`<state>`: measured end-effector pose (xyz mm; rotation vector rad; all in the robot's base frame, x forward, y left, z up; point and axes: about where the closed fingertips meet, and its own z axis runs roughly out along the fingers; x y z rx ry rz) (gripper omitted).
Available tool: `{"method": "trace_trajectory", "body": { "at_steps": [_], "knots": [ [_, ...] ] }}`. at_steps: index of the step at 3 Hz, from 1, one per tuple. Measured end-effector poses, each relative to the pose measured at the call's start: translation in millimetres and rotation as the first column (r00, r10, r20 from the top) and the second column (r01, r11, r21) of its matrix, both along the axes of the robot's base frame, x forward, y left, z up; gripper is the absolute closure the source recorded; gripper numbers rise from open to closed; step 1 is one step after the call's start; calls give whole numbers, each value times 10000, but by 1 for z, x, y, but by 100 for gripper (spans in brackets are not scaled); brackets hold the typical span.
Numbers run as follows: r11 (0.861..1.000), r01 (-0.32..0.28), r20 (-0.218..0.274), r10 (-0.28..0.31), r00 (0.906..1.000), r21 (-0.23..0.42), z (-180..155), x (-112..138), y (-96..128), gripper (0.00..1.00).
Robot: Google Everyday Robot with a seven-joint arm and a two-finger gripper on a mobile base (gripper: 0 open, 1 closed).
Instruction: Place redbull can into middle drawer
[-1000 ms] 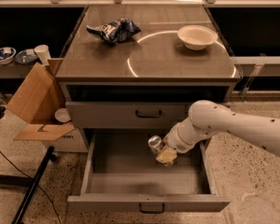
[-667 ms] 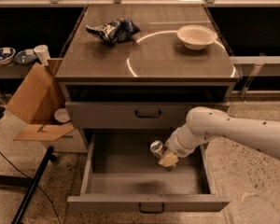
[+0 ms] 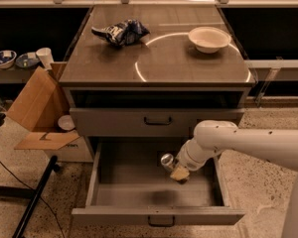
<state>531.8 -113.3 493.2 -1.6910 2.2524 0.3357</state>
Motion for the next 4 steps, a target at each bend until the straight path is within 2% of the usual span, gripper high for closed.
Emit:
{"method": "trace_trajectory", "body": {
  "at_steps": [3,4],
  "knots": [
    [9980,183,-27,-185,9998,-605,-8,5,-5,16],
    [9978,137,-8,-137,9999,-642,-6,5,-5,0]
  ]
}}
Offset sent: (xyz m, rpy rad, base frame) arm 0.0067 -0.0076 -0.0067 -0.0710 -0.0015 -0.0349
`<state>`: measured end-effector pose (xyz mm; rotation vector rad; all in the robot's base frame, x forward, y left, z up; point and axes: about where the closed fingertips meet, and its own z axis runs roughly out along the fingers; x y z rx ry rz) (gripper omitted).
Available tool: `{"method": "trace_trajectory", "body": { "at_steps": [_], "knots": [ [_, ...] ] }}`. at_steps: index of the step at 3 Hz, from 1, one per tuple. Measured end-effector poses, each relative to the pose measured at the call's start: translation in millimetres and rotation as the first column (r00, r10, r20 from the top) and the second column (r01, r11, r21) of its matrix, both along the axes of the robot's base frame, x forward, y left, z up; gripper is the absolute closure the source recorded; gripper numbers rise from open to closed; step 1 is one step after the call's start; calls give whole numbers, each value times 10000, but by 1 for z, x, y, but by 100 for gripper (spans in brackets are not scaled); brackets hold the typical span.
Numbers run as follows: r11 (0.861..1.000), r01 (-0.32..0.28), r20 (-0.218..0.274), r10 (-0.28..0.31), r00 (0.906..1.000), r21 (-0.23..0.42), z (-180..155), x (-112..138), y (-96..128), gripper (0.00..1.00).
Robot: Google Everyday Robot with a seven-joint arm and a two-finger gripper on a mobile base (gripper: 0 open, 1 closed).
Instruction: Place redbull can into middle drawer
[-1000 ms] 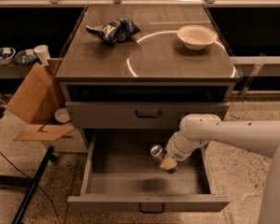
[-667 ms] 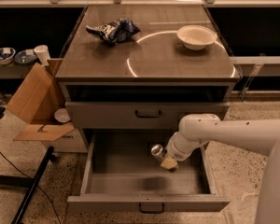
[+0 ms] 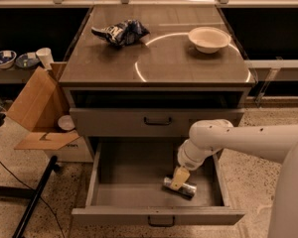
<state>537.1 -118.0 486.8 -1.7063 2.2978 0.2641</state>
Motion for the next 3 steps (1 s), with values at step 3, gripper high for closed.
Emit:
{"method": "trace_trajectory", "body": {
  "at_steps": [3],
  "knots": [
    [9991,-412,-170,413,9990,90,26,-15,-9,0]
  ]
}}
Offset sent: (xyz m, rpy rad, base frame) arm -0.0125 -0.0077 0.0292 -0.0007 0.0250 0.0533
